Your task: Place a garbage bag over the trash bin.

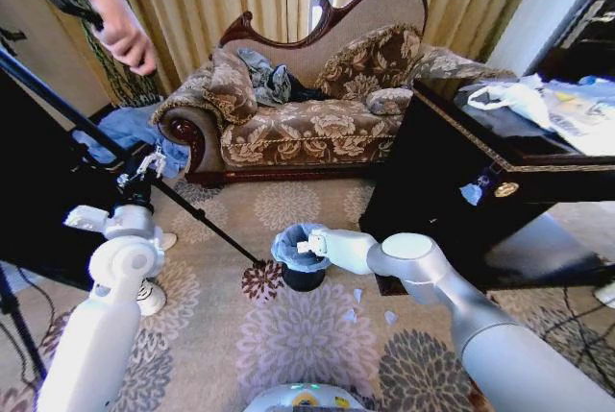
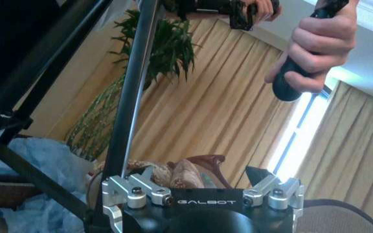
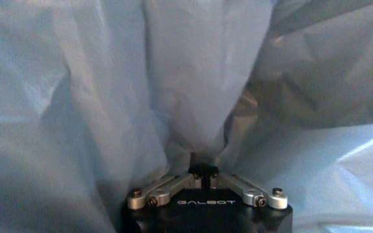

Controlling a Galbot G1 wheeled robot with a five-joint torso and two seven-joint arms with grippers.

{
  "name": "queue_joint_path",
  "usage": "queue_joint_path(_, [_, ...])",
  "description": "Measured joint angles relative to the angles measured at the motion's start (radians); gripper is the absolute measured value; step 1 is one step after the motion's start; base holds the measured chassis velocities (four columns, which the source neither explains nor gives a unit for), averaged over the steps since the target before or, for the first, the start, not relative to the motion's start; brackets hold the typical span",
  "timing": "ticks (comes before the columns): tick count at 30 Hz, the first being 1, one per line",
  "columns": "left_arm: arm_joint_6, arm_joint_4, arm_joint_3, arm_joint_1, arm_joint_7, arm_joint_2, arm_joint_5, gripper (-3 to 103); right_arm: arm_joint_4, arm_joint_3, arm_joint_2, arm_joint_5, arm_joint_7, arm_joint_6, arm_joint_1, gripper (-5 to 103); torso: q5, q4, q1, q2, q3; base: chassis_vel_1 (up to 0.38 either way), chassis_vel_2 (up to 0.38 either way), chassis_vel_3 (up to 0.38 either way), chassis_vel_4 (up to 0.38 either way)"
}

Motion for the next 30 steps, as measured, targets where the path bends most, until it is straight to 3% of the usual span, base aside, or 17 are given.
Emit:
queue_joint_path(13, [-0.009,0.014,0.001,0.002,0.006,0.006,-0.006,96,-0.028,0.044,0.022,0.002,0.022,-0.020,-0.054,-2,0.0000,-0.0001,0.000,0.000,0.000,0.000,0.000,0.000,0.000])
queue_joint_path(15, [-0.010,0.014,0.001,0.003,0.006,0.003,-0.005,96,-0.028,0.044,0.022,0.003,0.028,-0.025,-0.050,9,0.0000,0.0000,0.000,0.000,0.000,0.000,0.000,0.000,0.000])
queue_joint_path(21, [-0.011,0.009,0.001,0.009,0.008,-0.004,-0.004,96,-0.034,0.066,0.021,0.014,0.053,-0.048,-0.044,25,0.0001,0.0000,0.000,0.000,0.000,0.000,0.000,0.000,0.000])
queue_joint_path(23, [-0.011,0.002,0.002,0.013,0.008,-0.007,-0.004,96,-0.044,0.075,0.021,0.021,0.059,-0.060,-0.037,37,0.0000,0.0000,0.000,0.000,0.000,0.000,0.000,0.000,0.000])
queue_joint_path(25, [-0.011,-0.001,0.002,0.014,0.008,-0.007,-0.004,96,-0.044,0.077,0.021,0.026,0.060,-0.064,-0.035,37,0.0000,-0.0001,0.000,0.000,0.000,0.000,0.000,0.000,0.000])
queue_joint_path(30, [-0.011,-0.005,-0.004,0.023,0.009,-0.006,-0.004,97,-0.037,0.091,0.021,0.070,0.070,-0.104,-0.029,58,0.0000,0.0000,0.000,0.000,0.000,0.000,0.000,0.000,0.000])
